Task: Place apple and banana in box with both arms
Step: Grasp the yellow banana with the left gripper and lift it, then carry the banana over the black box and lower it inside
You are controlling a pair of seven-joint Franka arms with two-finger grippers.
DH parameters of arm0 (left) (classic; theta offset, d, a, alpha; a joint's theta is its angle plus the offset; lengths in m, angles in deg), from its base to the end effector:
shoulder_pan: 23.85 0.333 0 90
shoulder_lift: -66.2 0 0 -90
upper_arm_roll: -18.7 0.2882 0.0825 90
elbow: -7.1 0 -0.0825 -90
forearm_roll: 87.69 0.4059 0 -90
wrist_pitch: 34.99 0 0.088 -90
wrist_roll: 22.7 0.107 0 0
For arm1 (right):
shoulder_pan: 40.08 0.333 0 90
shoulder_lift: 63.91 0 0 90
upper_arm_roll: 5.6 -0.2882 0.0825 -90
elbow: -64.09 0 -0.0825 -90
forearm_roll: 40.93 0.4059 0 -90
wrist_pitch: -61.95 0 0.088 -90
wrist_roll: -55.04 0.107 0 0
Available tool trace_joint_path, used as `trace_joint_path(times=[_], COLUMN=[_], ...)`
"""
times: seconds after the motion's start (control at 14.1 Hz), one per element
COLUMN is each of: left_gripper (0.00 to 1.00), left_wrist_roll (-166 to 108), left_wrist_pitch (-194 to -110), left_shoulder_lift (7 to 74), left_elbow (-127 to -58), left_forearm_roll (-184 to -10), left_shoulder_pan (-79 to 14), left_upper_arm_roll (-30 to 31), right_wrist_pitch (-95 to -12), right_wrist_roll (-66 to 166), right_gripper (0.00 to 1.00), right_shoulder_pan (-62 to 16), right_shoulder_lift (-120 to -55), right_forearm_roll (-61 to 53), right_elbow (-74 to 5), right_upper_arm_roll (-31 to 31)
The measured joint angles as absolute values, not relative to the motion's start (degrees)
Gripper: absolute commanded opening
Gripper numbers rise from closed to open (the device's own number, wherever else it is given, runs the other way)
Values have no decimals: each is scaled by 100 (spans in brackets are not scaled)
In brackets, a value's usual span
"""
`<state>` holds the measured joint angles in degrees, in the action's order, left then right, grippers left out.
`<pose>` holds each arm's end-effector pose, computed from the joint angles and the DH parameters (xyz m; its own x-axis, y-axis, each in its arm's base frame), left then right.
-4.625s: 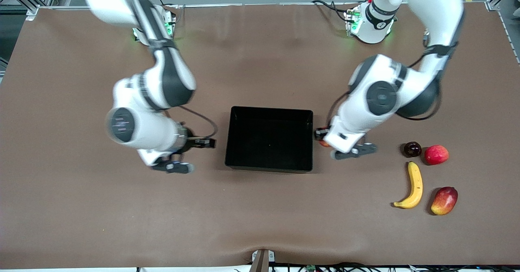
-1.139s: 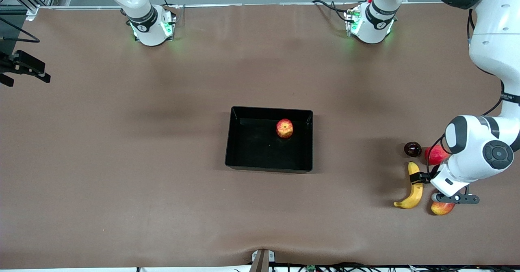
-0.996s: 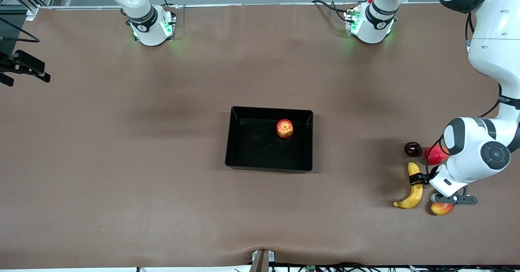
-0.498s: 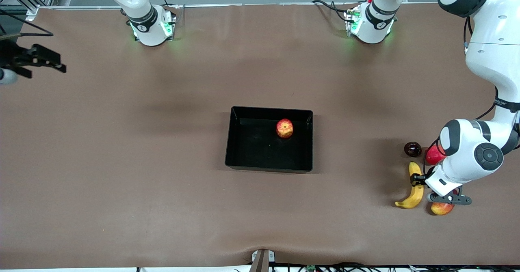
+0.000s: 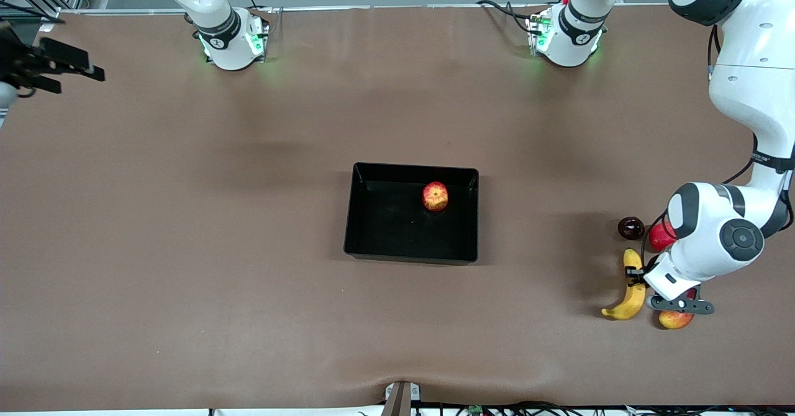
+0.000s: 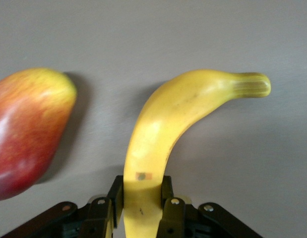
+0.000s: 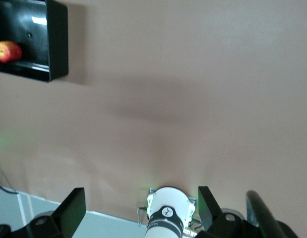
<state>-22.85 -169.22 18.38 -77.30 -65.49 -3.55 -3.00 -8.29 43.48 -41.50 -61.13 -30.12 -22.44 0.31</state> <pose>0.7240 0.0304 0.1815 0.9831 -0.1513 0.1032 -0.1496 -0.9885 -0.0239 0.5220 -0.0439 0.6287 0.9732 0.1370 -0.1846 0.0920 -0.9681 -0.2331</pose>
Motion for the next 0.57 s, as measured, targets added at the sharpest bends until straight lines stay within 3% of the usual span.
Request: trace_joint_path(times=[0.28,0.57], left_gripper=[0,0], left_wrist_roll=[-2423,-3463], left_wrist_pitch=[-16188,-15487], left_shoulder_lift=[2273,2675], left_elbow=[-7649,-7655], left_forearm_roll=[-6549,-6549], left_shoulder_pan=[-378,-618], left_upper_arm_roll=[-992,-1647], right_wrist_pitch=[-1819,-2074], right_wrist_roll=[4335,4324], right_gripper=[100,100], right_shoulder_pan=[-4431,-4479], right_shoulder_lift=[-6530,-6685], right_forearm_roll=[-3263,-3691], right_elbow=[-2215,-2180], right_upper_arm_roll=[125,104])
